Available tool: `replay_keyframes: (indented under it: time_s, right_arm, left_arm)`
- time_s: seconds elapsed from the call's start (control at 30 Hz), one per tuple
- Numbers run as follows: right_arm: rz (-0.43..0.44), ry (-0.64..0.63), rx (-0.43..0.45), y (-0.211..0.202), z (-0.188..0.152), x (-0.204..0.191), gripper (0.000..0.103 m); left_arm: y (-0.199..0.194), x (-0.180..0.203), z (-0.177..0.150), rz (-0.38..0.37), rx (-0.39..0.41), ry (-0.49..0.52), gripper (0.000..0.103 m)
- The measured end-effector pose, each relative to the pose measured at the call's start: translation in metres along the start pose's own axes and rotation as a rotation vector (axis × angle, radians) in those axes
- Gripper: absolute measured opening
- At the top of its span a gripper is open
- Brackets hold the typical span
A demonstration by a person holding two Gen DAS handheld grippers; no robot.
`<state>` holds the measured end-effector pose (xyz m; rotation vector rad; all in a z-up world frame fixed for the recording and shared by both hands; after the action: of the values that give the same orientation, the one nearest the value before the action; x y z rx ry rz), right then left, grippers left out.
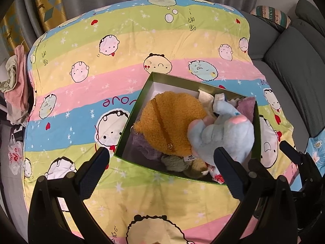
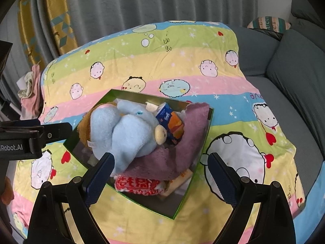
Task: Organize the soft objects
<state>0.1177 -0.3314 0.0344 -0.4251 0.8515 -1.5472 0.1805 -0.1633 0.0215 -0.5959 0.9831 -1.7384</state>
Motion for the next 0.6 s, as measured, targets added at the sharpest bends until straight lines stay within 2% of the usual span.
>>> replay_keyframes:
  time_s: [0.6]
  right_arm:
    - [-0.004,0.002,-0.006,0.0027,-0.0008,0.0001,0.093]
  left_arm:
    - [0.0100,-0.0010,-0.0052,0.000,-0.031,-0.004,0.102]
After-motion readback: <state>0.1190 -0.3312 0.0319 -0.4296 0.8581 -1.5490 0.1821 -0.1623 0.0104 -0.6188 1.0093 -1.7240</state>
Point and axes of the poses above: each gripper's, at about its wrist camera, not at the fingertips, and y roughly the way its jaws point, x to its right, z to its top, the point moved 5 cm from there along y, roughly the way its jaws point, and after that the axes turned 7 degrees about y, right-handed, at the moved point
